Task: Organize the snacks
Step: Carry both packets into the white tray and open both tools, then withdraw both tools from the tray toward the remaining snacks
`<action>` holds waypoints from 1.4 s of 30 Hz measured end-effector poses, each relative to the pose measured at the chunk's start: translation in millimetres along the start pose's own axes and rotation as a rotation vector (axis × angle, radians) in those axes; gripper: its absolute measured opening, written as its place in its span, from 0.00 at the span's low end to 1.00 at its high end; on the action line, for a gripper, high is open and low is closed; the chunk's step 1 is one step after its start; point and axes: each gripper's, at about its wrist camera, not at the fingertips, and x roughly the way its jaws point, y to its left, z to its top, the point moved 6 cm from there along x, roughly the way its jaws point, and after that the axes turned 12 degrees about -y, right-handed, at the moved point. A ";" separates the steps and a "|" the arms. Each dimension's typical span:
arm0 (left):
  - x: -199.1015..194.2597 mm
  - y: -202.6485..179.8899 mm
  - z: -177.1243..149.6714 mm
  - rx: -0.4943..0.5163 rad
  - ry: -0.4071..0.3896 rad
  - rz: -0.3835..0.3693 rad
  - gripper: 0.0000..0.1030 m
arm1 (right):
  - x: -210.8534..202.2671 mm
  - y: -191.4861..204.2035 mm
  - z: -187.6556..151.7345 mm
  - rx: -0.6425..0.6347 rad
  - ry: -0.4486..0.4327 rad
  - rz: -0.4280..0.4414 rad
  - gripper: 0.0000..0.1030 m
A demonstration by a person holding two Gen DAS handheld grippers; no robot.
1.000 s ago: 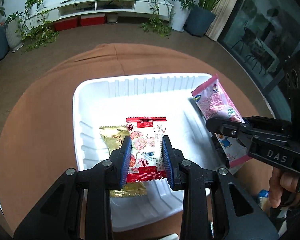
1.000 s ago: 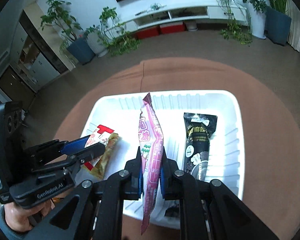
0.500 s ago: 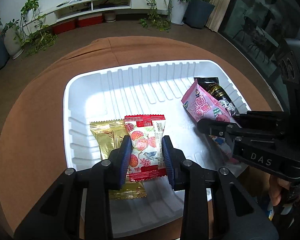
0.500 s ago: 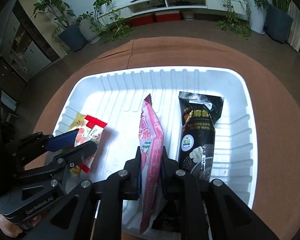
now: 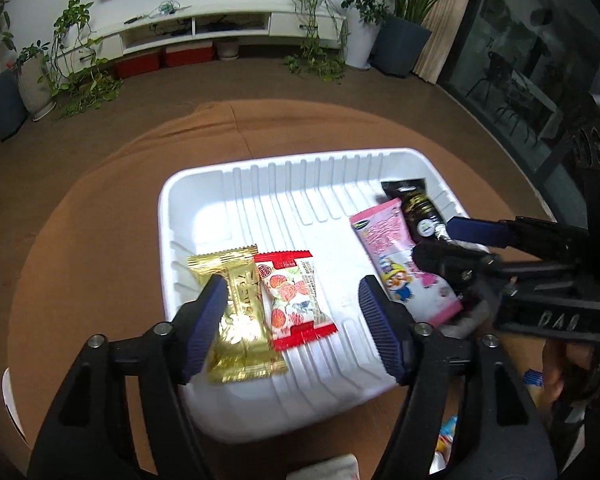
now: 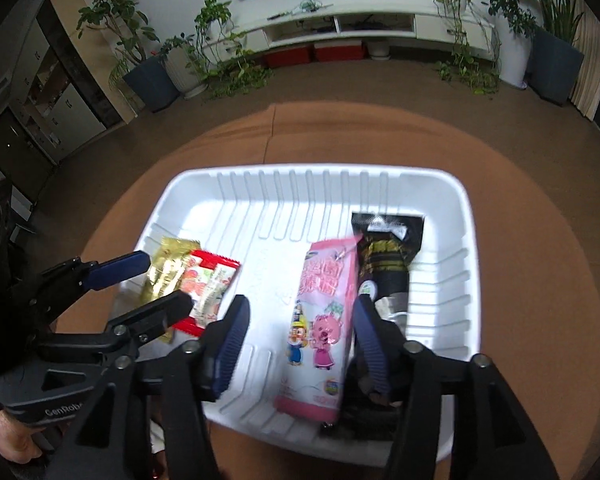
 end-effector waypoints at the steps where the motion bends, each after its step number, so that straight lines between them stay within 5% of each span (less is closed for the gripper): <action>1: -10.1 0.0 1.7 -0.002 -0.014 -0.003 0.70 | -8.1 -0.4 2.1 0.012 -0.013 0.006 0.64; 4: -42.9 2.0 5.5 -0.012 -0.055 -0.014 0.75 | -36.7 -1.5 7.8 0.056 -0.069 0.033 0.76; 11: -114.2 6.8 -5.4 -0.043 -0.124 -0.034 0.94 | -107.3 -5.0 -7.4 0.133 -0.169 0.092 0.83; 21: -212.6 3.2 -84.7 -0.035 -0.211 -0.126 0.95 | -175.1 -4.9 -91.5 0.226 -0.204 0.159 0.85; 23: -223.2 -3.8 -106.2 0.022 -0.208 -0.155 0.95 | -180.1 -5.7 -111.6 0.265 -0.192 0.181 0.86; 29: -237.0 -42.4 -182.8 0.417 -0.106 -0.184 0.95 | -184.6 8.3 -169.2 0.294 -0.140 0.219 0.86; 40: -230.7 -69.3 -219.2 0.688 -0.084 -0.234 0.95 | -176.5 60.0 -216.3 0.244 -0.069 0.297 0.86; 42: -223.5 -72.6 -224.6 0.761 -0.076 -0.234 0.84 | -176.8 65.3 -218.6 0.230 -0.072 0.300 0.86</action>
